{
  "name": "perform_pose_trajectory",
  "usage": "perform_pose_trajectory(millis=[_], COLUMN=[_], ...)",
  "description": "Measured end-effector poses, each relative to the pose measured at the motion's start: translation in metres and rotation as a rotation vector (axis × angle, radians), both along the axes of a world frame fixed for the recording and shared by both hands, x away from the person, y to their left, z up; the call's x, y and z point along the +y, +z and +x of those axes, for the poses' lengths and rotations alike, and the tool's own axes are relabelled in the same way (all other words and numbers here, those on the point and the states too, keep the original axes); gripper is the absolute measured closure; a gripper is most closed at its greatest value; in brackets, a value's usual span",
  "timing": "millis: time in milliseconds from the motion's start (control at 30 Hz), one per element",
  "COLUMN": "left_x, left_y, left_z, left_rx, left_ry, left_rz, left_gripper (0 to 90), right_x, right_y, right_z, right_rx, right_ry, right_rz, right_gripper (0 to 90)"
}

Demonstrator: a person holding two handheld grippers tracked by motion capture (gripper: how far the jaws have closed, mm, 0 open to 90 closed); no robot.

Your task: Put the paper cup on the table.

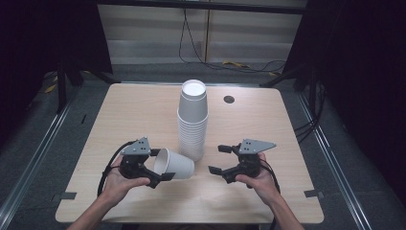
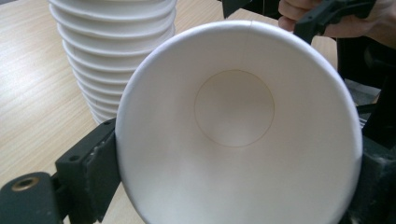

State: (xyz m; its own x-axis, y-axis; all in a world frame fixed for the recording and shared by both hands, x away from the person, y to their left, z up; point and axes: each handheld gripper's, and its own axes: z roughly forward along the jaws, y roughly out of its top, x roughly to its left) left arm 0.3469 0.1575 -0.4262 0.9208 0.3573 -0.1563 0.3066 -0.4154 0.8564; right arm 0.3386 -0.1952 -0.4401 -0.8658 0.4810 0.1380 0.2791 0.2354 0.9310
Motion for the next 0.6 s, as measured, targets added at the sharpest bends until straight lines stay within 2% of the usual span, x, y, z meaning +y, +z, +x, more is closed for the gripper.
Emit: perform_pose_trajectory(millis=[100, 167, 200, 333, 433, 600], left_x=[0.002, 0.004, 0.005, 0.013, 0.02, 0.036], left_y=[0.002, 0.004, 0.005, 0.007, 0.009, 0.013], left_z=[-0.003, -0.004, -0.004, 0.002, 0.008, 0.014], left_rx=[-0.021, -0.067, -0.076, -0.063, -0.054, -0.051], left_ry=[0.012, 0.024, 0.023, 0.042, 0.086, 0.143], left_rz=[0.017, 0.052, 0.064, 0.062, 0.067, 0.064], left_gripper=[9.1, 9.1, 9.1, 9.0, 9.0, 8.9], right_x=[-0.004, -0.007, -0.009, -0.016, -0.02, -0.019], right_y=[0.004, 0.005, 0.004, 0.002, 0.0, -0.003], right_z=[-0.002, -0.005, -0.006, -0.009, -0.007, -0.006], right_rx=[-0.011, -0.014, -0.014, -0.012, -0.01, 0.0], right_ry=[-0.032, -0.045, -0.052, -0.091, -0.119, -0.118], right_rz=[0.014, 0.008, 0.012, 0.015, 0.023, 0.024], right_gripper=[13.7, 13.8, 14.6, 16.1, 13.8, 13.7])
